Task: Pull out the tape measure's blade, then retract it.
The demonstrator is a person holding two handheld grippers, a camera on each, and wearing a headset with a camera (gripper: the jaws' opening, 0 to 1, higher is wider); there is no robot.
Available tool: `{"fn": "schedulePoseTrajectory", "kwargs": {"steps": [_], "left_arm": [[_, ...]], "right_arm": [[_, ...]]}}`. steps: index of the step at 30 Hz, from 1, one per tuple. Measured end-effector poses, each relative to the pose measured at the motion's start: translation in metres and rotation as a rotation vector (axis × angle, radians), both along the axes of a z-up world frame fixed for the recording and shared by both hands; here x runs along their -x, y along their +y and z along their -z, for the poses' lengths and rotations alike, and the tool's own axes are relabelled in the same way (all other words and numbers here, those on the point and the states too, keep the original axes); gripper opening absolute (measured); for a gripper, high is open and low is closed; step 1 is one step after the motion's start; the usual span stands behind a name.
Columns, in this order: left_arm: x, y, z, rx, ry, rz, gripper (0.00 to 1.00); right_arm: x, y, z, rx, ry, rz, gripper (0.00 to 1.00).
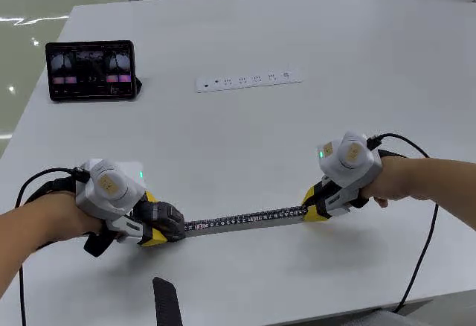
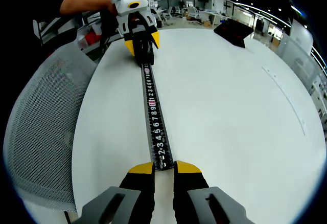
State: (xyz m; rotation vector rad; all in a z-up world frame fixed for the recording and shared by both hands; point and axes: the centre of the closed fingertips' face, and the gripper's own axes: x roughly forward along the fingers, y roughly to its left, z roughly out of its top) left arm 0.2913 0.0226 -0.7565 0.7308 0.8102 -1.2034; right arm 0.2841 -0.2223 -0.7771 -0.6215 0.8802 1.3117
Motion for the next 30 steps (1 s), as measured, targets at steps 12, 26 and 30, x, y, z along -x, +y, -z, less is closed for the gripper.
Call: {"fn": "schedulePoseTrajectory", "kwargs": {"steps": [12,26,30], "left_arm": [[-0.0021,0.0014,0.0019,0.001,0.001,-0.002,0.34],[-0.0016,0.0010,0.0025,0.008,0.006,-0.008,0.34],[0.0001,0.0000,0.0013,0.008,0.005,-0.007,0.34]], "right_arm": [[-0.0003,-0.0022,0.0014,-0.006,0.005,0.021,0.09],[0.0013,0.0010,0.0034,-0.001,0.030,0.033,0.10],[0.0022,0.0015,0.0041,0.014,0.035,0.024,0.11]]}}
